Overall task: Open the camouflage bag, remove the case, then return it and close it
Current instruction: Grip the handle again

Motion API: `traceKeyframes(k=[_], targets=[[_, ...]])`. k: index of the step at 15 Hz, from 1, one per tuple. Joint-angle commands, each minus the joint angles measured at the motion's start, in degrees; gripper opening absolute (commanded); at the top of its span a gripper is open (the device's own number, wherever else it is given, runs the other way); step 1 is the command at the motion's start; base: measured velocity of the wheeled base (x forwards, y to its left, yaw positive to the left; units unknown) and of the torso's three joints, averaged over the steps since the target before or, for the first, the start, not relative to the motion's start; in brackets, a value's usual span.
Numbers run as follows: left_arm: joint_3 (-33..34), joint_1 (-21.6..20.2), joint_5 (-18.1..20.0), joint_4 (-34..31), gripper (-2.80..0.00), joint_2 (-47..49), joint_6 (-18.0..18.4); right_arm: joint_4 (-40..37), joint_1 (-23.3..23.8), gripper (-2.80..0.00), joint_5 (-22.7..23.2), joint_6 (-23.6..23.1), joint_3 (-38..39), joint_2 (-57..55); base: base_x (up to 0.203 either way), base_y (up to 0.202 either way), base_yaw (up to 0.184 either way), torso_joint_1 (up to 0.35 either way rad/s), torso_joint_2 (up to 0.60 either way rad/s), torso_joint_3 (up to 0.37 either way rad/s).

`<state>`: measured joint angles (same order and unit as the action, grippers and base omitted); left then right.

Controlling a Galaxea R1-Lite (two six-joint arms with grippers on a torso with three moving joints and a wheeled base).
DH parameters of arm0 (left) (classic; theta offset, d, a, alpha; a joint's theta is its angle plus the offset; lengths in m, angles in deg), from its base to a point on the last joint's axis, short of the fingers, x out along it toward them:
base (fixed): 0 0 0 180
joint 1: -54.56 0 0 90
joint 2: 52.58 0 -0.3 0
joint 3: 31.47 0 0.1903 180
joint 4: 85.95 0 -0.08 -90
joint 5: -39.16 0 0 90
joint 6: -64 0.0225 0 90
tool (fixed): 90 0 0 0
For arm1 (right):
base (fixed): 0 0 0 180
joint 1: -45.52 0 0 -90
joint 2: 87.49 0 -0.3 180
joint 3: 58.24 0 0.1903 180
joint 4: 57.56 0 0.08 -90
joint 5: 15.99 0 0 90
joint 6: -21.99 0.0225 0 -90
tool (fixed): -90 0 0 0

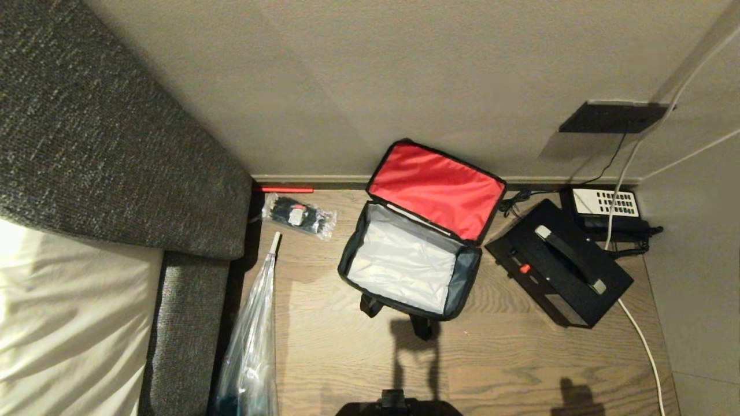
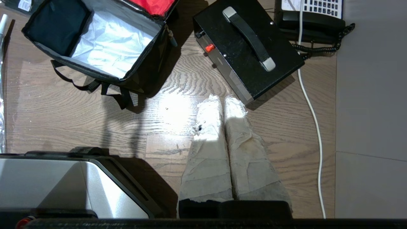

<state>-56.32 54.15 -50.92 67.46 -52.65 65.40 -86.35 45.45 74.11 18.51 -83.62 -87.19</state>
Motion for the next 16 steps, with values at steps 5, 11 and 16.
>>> traceKeyframes(k=[5,11,16], targets=[[0.0,0.0,0.0,-0.1,-2.80,0.1,0.0,0.0,0.0,-2.80,0.0,0.0,0.0,-0.2,0.000,0.000,0.000,0.000,0.00,0.000],[0.0,0.0,0.0,0.0,-2.80,0.1,0.0,0.0,0.0,-2.80,0.0,0.0,0.0,-0.2,0.000,0.000,0.000,0.000,0.00,0.000],[0.0,0.0,0.0,0.0,-2.80,0.1,0.0,0.0,0.0,-2.80,0.0,0.0,0.0,-0.2,0.000,0.000,0.000,0.000,0.00,0.000]])
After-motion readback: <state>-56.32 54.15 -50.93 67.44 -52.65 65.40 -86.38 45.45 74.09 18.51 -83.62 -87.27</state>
